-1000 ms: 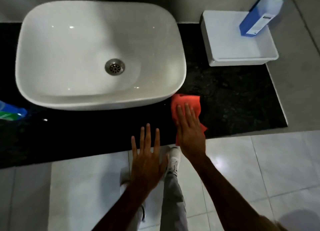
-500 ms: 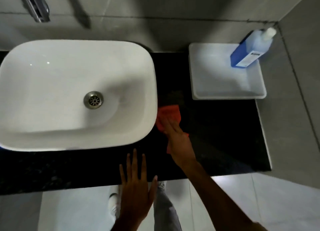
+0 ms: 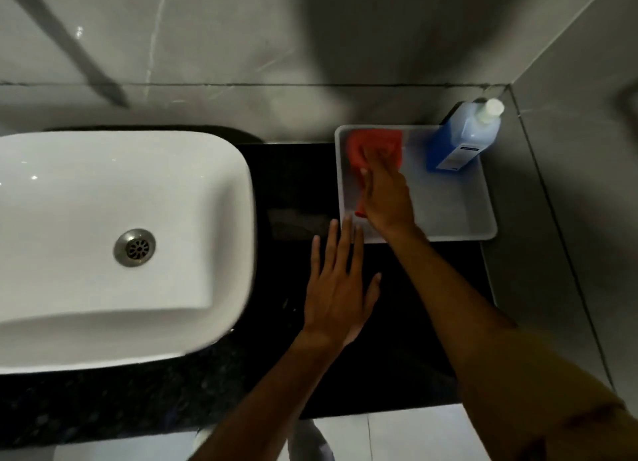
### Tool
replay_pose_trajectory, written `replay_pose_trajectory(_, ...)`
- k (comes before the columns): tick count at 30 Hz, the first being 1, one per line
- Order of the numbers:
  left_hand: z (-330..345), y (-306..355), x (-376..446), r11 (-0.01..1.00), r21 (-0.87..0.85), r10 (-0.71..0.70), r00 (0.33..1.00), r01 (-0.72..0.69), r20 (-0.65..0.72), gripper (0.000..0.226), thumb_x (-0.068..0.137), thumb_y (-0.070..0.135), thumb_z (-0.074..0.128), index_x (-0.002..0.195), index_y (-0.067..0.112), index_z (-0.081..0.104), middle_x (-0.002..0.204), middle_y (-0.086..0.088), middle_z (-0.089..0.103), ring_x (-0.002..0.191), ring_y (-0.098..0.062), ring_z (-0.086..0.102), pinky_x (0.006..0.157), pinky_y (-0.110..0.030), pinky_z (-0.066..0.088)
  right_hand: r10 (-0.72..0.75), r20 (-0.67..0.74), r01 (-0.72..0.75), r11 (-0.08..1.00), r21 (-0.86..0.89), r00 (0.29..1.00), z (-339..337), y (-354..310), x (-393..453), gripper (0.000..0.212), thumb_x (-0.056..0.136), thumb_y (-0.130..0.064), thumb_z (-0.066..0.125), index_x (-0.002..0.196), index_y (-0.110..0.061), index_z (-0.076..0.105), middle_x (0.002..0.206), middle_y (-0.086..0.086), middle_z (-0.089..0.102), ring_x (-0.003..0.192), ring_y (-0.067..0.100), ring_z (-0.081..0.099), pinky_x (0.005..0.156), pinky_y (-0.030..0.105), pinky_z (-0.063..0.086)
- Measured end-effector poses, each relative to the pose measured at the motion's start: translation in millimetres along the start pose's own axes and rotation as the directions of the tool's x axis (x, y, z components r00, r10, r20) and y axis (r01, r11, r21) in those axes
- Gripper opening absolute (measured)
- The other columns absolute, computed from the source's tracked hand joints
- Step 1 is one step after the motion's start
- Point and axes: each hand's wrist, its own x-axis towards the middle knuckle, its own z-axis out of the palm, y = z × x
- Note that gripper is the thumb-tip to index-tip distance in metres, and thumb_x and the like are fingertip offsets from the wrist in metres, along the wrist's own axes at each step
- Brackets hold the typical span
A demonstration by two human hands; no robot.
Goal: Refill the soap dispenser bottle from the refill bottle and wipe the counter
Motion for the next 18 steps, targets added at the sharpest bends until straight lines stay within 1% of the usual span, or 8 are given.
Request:
replay_pose_trajectory(1, 3.7, -2.6, 3.0, 1.000, 0.013, -0.006, 1.000, 0.006, 0.009, 0.080, 0.105, 0.055, 0.031, 0.164, 0.007, 0.004, 0.174, -0.013, -0.003, 0.161, -0.029, -0.007, 0.130, -0.057, 0.010, 0.002, 0.046, -0.001, 0.999, -0.036, 0.999, 8.3, 2.7, 7.4, 0.054, 0.111, -0.020, 0.038, 0.163, -0.018, 0.027, 0.166, 0.012, 0.033, 0.152, 0.035, 0.036, 0.120, 0.040, 0.041)
replay_pose_trajectory(2, 8.3, -5.9, 4.5, 1.000, 0.023, -0.015, 1.000, 0.014, 0.022, 0.081, 0.105, 0.056, 0.030, 0.164, 0.008, 0.002, 0.174, -0.012, -0.004, 0.161, -0.029, -0.007, 0.130, -0.057, 0.010, 0.013, 0.082, -0.009, 0.999, -0.048, 0.997, 18.0, 7.3, 14.6, 0.055, 0.112, -0.024, 0.035, 0.165, -0.019, 0.022, 0.171, 0.009, 0.024, 0.155, 0.034, 0.030, 0.124, 0.045, 0.032)
replay_pose_trajectory(4, 16.9, -13.0, 3.9, 1.000, 0.030, -0.002, 1.000, 0.001, 0.017, 0.082, 0.105, 0.056, 0.031, 0.164, 0.010, -0.001, 0.174, -0.011, -0.006, 0.161, -0.029, -0.007, 0.129, -0.058, 0.012, 0.049, 0.149, -0.039, 0.997, -0.068, 0.988, 32.2, 16.0, 24.1, 0.057, 0.114, -0.038, 0.025, 0.167, -0.024, 0.010, 0.175, 0.005, 0.011, 0.159, 0.034, 0.020, 0.126, 0.053, 0.022)
replay_pose_trajectory(8, 22.0, -20.2, 4.4, 0.999, 0.038, 0.023, 1.000, -0.023, -0.001, 0.084, 0.103, 0.055, 0.037, 0.165, 0.012, -0.001, 0.174, -0.009, -0.007, 0.162, -0.029, -0.005, 0.128, -0.059, 0.016, -0.024, 0.190, 0.085, 0.944, -0.320, 0.982, 42.1, 36.1, 33.0, 0.063, 0.111, -0.047, 0.020, 0.166, -0.028, -0.005, 0.175, 0.007, -0.009, 0.162, 0.031, -0.007, 0.131, 0.055, 0.001)
replay_pose_trajectory(12, 26.5, -18.2, 2.7, 0.999, 0.029, 0.033, 0.999, -0.032, -0.015, 0.085, 0.103, 0.055, 0.037, 0.164, 0.012, -0.003, 0.174, -0.007, -0.010, 0.162, -0.028, -0.005, 0.129, -0.058, 0.012, -0.022, 0.224, 0.114, 0.905, -0.409, 0.974, 48.7, 48.7, 33.5, 0.066, 0.110, -0.050, 0.019, 0.164, -0.030, -0.014, 0.174, 0.005, -0.019, 0.161, 0.030, -0.016, 0.131, 0.055, -0.002)
replay_pose_trajectory(15, 15.4, -19.1, 7.9, 1.000, 0.016, 0.019, 0.998, -0.020, 0.052, 0.086, 0.103, 0.056, 0.035, 0.164, 0.012, -0.007, 0.173, -0.008, -0.015, 0.161, -0.030, -0.011, 0.130, -0.057, 0.008, 0.018, 0.262, 0.096, 0.904, -0.416, 0.965, 43.0, 36.5, 36.0, 0.067, 0.110, -0.051, 0.018, 0.163, -0.031, -0.018, 0.172, 0.004, -0.024, 0.161, 0.029, -0.018, 0.131, 0.056, -0.004)
replay_pose_trajectory(17, 2.9, -11.7, 2.5, 1.000, 0.006, 0.009, 0.998, -0.009, 0.057, 0.086, 0.103, 0.056, 0.033, 0.163, 0.012, -0.009, 0.172, -0.010, -0.018, 0.160, -0.031, -0.015, 0.129, -0.057, 0.008, 0.063, 0.253, 0.052, 0.906, -0.420, 0.965, 32.4, 32.2, 24.2, 0.067, 0.110, -0.052, 0.019, 0.164, -0.031, -0.016, 0.173, 0.004, -0.021, 0.161, 0.029, -0.015, 0.130, 0.055, -0.006)
replay_pose_trajectory(18, -2.1, -10.1, -2.0, 1.000, 0.002, 0.017, 0.999, -0.018, 0.050, 0.086, 0.103, 0.056, 0.034, 0.164, 0.012, -0.008, 0.172, -0.011, -0.017, 0.160, -0.032, -0.015, 0.129, -0.057, 0.009, 0.066, 0.226, 0.034, 0.910, -0.413, 0.972, 25.6, 28.0, 14.8, 0.066, 0.110, -0.051, 0.022, 0.166, -0.029, -0.008, 0.175, 0.006, -0.012, 0.163, 0.029, -0.008, 0.130, 0.055, -0.004)
